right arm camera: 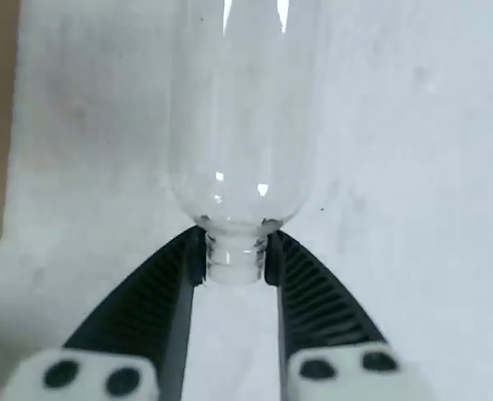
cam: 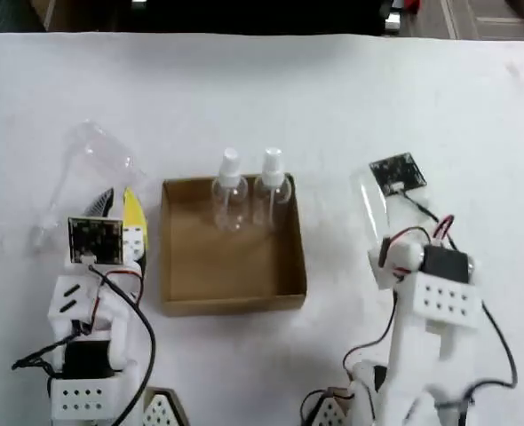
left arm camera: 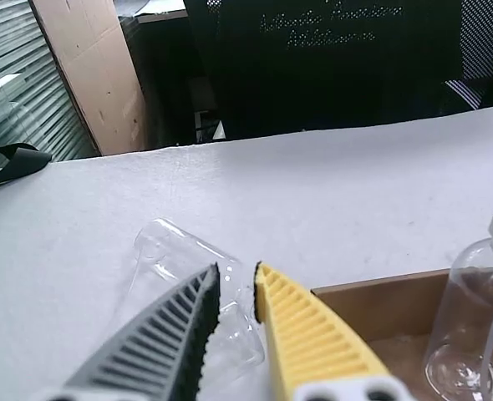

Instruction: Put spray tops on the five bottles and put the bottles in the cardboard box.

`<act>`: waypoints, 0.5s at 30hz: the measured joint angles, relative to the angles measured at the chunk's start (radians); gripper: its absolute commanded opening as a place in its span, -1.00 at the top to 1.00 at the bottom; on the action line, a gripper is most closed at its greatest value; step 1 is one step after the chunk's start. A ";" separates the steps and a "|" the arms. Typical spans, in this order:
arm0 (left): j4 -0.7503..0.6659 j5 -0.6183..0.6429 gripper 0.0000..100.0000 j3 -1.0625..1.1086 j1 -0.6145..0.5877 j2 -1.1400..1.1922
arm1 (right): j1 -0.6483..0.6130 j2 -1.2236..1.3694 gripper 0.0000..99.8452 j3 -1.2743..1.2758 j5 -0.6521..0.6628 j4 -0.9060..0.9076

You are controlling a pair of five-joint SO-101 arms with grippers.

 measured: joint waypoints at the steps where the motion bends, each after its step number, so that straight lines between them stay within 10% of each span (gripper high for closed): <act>1: 0.000 0.000 0.86 0.000 0.000 0.000 | 0.000 -0.035 0.97 -0.029 0.038 0.051; 15: 0.005 0.000 0.86 0.000 0.000 0.000 | -0.095 -0.198 0.97 -0.377 0.353 0.488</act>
